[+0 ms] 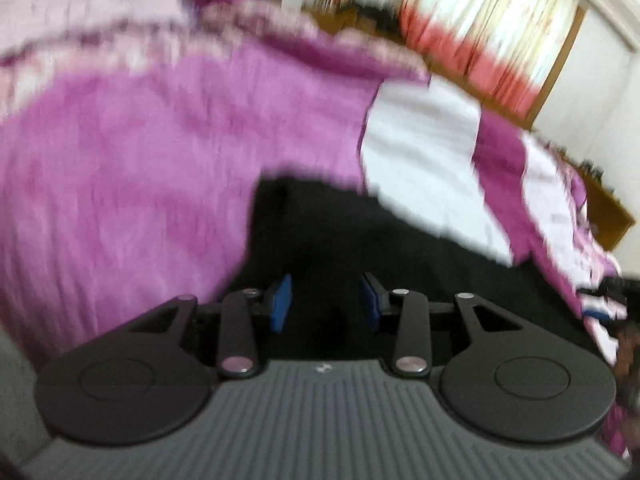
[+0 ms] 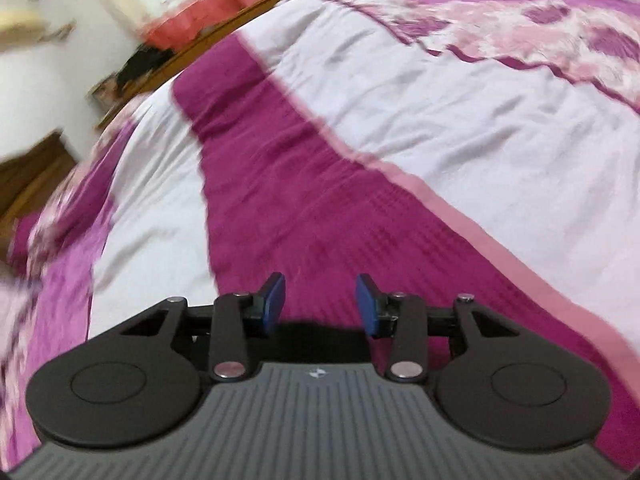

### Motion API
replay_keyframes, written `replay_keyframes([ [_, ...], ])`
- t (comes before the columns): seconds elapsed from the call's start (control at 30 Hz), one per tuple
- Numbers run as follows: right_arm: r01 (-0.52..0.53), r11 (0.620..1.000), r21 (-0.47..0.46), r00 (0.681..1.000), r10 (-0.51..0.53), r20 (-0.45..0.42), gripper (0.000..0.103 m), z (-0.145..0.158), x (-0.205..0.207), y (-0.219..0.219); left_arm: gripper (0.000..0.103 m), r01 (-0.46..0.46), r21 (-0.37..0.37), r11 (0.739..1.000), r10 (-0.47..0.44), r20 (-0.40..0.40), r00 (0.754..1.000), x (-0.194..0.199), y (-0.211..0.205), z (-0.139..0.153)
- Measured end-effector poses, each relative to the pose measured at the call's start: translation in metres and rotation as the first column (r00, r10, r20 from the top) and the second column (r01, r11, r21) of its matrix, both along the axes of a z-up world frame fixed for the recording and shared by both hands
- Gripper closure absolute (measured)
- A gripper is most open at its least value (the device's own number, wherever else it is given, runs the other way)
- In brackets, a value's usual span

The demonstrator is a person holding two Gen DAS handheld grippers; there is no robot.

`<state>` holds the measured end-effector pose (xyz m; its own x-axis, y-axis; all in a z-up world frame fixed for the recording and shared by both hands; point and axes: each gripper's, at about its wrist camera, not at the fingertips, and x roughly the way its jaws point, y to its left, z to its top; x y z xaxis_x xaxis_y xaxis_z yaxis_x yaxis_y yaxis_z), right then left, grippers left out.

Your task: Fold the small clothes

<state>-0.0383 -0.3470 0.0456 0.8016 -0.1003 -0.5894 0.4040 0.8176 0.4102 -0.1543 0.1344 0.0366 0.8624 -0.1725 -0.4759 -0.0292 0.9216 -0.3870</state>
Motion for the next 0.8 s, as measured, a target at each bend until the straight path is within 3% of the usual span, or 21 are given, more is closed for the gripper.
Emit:
replay_keyframes([
  [0.07, -0.063, 0.992, -0.112, 0.997, 0.067, 0.033, 0.038, 0.006, -0.021, 0.013, 0.046, -0.036, 0.036, 0.999, 0.033, 0.089, 0.995, 0.008, 0.003, 0.018],
  [0.1, -0.114, 0.976, -0.185, 0.99, 0.126, 0.057, 0.021, 0.01, -0.032, 0.024, 0.034, -0.034, 0.053, 0.998, 0.028, 0.113, 0.993, 0.017, 0.007, 0.026],
  [0.13, -0.157, 0.958, -0.238, 0.981, 0.178, 0.071, 0.006, 0.014, -0.041, 0.034, 0.034, -0.024, 0.061, 0.998, 0.017, 0.113, 0.993, 0.03, 0.01, 0.031],
  [0.2, -0.266, 0.902, -0.341, 0.953, 0.3, 0.051, 0.001, 0.016, -0.028, 0.054, 0.034, 0.025, 0.046, 0.999, -0.028, 0.068, 0.997, 0.064, 0.019, 0.034],
  [0.27, -0.349, 0.852, -0.391, 0.929, 0.368, -0.029, 0.001, 0.017, -0.007, 0.073, 0.034, 0.139, -0.04, 0.99, -0.14, -0.041, 0.989, 0.104, 0.028, 0.026],
  [0.3, -0.368, 0.838, -0.403, 0.925, 0.372, -0.07, 0.001, 0.013, 0.004, 0.079, 0.034, 0.22, -0.106, 0.97, -0.232, -0.112, 0.966, 0.123, 0.03, 0.017],
  [0.33, -0.385, 0.828, -0.407, 0.922, 0.367, -0.125, 0.001, 0.008, 0.018, 0.082, 0.034, 0.318, -0.198, 0.927, -0.355, -0.193, 0.915, 0.146, 0.031, 0.002],
  [0.37, -0.391, 0.821, -0.415, 0.919, 0.33, -0.214, 0.001, 0.0, 0.035, 0.083, 0.035, 0.347, -0.224, 0.911, -0.396, -0.237, 0.887, 0.16, 0.031, -0.009],
  [0.43, -0.339, 0.819, -0.464, 0.923, 0.194, -0.332, 0.002, -0.016, 0.064, 0.078, 0.061, 0.328, -0.153, 0.932, -0.356, -0.224, 0.907, 0.169, 0.03, -0.013],
  [0.47, -0.296, 0.832, -0.469, 0.935, 0.153, -0.319, 0.002, -0.017, 0.068, 0.072, 0.073, 0.319, -0.147, 0.936, -0.345, -0.213, 0.914, 0.172, 0.031, -0.012],
  [0.5, -0.275, 0.847, -0.455, 0.942, 0.144, -0.302, 0.002, -0.017, 0.067, 0.068, 0.101, 0.308, -0.172, 0.936, -0.339, -0.194, 0.92, 0.174, 0.034, -0.011],
  [0.53, -0.261, 0.857, -0.445, 0.947, 0.137, -0.292, 0.002, -0.015, 0.067, 0.065, 0.099, 0.284, -0.205, 0.937, -0.321, -0.178, 0.93, 0.176, 0.04, -0.011],
  [0.6, -0.282, 0.825, -0.489, 0.943, 0.145, -0.299, 0.002, -0.017, 0.064, 0.072, 0.099, 0.241, -0.232, 0.942, -0.279, -0.145, 0.949, 0.178, 0.049, -0.009],
  [0.67, -0.313, 0.788, -0.53, 0.937, 0.165, -0.308, 0.002, -0.018, 0.058, 0.081, 0.099, 0.219, -0.183, 0.958, -0.243, -0.116, 0.963, 0.177, 0.051, -0.005],
  [0.8, -0.307, 0.809, -0.5, 0.935, 0.16, -0.316, 0.001, -0.012, 0.055, 0.08, 0.099, 0.239, -0.091, 0.967, -0.248, -0.093, 0.964, 0.178, 0.041, 0.0],
])
